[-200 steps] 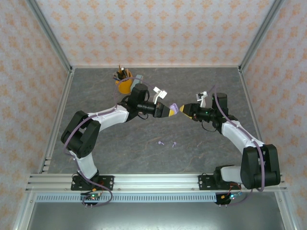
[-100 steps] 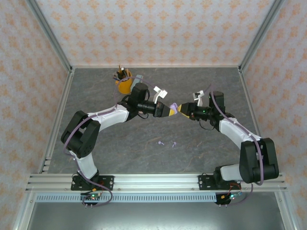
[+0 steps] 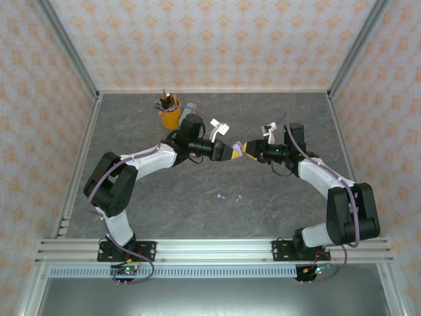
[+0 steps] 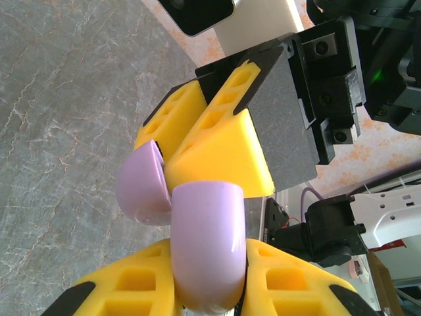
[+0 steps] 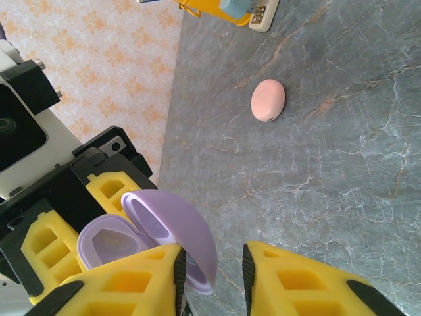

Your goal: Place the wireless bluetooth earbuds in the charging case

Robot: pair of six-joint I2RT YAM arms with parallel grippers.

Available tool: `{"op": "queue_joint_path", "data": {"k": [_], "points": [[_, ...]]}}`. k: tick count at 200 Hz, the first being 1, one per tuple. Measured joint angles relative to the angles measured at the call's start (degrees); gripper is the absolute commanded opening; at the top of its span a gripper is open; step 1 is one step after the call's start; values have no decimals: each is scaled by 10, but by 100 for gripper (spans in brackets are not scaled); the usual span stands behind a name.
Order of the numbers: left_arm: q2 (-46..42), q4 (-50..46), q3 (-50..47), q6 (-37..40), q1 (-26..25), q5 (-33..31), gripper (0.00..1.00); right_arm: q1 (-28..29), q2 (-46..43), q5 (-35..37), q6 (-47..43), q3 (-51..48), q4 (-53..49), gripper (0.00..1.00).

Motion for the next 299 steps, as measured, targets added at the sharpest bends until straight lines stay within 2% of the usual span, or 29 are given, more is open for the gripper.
{"op": "queue_joint_path", "data": {"k": [36,119,169,189,249,273,299], "points": [[0,0,0,0,0,0,21,4,1,-5,0,1,0,30],[2,-2,1,0,0,1,23,5,2,-7,-3,3,-5,14],[2,2,1,0,0,1,35,9,2,2,-7,5,-18,5],[2,2,1,2,-4,0,44,11,0,10,-5,9,-22,0],[2,3,1,0,-7,-26,61,11,-27,64,-19,39,-71,0],[-4,-3,-1,1,-1,-36,73,11,-27,98,-38,64,-112,0],[-42,-62,2,31,22,-45,87,11,-18,129,-79,106,-169,0]]}}
